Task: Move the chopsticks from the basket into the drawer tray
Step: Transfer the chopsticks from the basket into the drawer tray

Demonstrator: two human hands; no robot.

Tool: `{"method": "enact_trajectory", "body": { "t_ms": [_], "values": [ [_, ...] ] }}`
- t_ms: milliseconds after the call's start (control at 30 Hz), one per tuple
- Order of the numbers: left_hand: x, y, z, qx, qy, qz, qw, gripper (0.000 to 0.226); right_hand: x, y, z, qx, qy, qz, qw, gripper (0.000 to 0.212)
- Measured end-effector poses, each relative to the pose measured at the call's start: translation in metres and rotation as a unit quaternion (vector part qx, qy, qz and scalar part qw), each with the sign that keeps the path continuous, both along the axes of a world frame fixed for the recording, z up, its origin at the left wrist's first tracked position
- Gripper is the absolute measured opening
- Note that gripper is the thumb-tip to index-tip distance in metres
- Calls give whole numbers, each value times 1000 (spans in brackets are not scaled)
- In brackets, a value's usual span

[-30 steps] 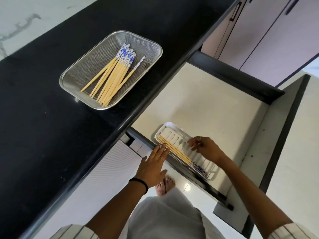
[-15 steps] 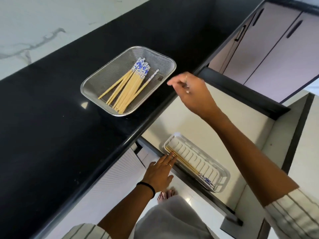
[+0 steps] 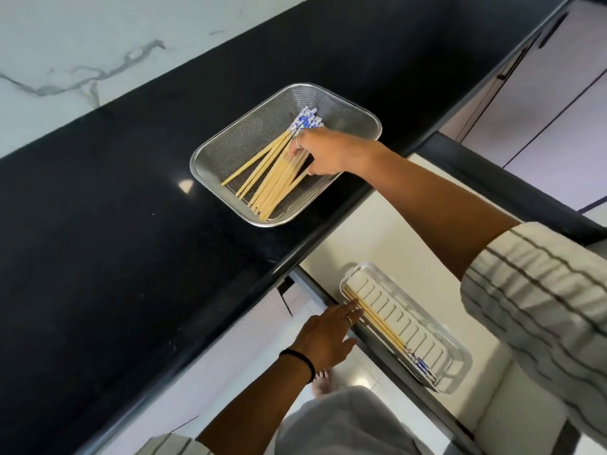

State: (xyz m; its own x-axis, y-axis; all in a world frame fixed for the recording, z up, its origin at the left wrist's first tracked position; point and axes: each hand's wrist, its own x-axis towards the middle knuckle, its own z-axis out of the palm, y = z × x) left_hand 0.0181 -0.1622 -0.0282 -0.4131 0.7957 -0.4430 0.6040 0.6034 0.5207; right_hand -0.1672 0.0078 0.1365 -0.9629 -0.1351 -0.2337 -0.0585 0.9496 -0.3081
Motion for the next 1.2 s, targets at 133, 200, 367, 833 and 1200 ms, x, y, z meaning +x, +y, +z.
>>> {"method": "enact_trajectory", "body": {
  "t_ms": [133,200,367,833,1200],
  "values": [
    [-4,1,-2,6,-13,0,1000,58,-12,-1,-8,20,7,37,999,48],
    [-6,0,-3,10,-16,-2,1000,57,-15,-4,-11,38,21,56,997,49],
    [-10,-3,-4,19,-31,-5,999,56,-21,-9,-14,106,77,117,984,43],
    [-11,-7,4,15,-36,-12,999,54,-21,-5,-7,178,136,156,962,54],
    [-8,-8,1,28,-21,-8,999,55,32,19,43,111,225,45,967,44]
  ]
}}
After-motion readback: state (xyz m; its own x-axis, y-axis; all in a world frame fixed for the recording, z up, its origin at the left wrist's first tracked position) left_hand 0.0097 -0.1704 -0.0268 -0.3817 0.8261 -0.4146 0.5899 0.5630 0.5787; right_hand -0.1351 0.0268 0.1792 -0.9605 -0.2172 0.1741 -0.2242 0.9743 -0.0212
